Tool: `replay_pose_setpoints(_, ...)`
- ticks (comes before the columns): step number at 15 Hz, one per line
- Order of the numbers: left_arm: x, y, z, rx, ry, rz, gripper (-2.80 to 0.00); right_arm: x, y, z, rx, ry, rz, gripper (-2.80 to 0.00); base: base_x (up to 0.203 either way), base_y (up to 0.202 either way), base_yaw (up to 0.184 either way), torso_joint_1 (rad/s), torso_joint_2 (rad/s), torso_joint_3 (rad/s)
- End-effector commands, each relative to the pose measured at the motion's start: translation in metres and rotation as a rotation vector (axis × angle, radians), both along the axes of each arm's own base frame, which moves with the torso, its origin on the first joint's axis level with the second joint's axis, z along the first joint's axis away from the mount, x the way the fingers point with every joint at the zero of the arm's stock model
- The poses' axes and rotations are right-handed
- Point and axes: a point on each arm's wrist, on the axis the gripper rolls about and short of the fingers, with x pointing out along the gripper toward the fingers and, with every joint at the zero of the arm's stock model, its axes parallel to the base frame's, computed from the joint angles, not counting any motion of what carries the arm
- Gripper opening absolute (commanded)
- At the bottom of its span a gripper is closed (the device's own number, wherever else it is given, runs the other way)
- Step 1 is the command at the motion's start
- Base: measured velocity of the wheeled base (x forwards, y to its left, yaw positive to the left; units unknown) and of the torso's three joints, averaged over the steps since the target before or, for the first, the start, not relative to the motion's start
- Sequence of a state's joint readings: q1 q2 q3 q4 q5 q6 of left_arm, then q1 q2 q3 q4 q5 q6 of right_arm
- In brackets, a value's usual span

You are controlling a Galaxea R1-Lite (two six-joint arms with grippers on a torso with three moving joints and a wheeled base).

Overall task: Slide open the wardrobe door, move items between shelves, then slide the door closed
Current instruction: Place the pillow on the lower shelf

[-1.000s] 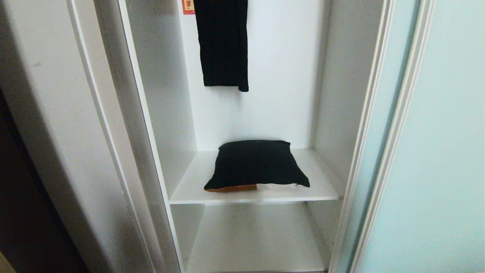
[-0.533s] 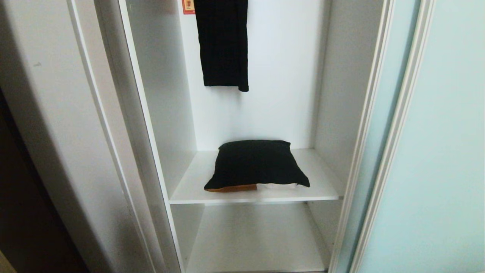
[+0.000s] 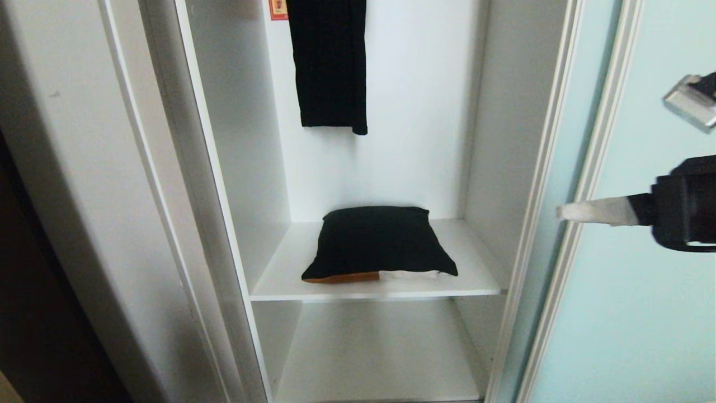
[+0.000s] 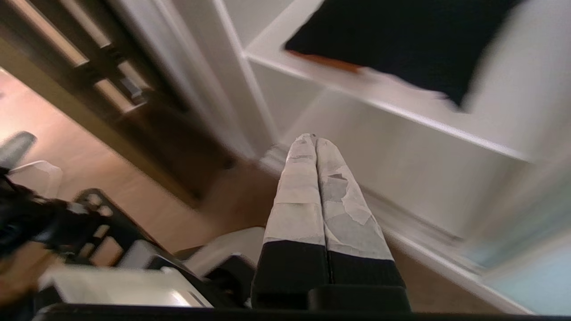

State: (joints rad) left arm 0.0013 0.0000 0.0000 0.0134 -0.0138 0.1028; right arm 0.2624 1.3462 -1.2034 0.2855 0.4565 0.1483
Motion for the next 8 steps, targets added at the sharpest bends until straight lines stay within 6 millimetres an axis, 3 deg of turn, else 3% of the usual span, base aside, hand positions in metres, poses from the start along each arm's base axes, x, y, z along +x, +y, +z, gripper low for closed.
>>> replay_pose_setpoints(1,0.0,0.0,0.0,0.0,0.003,0.0,-2.8,0.055,0.034,-0.042,-0.016,0.156,0.044,-2.8,0.0,0.0,0.0,0.0,0.0,0.0)
replay_pose_setpoints(8,0.0,0.0,0.0,0.001,0.003,0.0,-2.8,0.129,0.069,-0.123,-0.009,0.389,-0.015,-2.8,0.0,0.0,0.0,0.0,0.0,0.0)
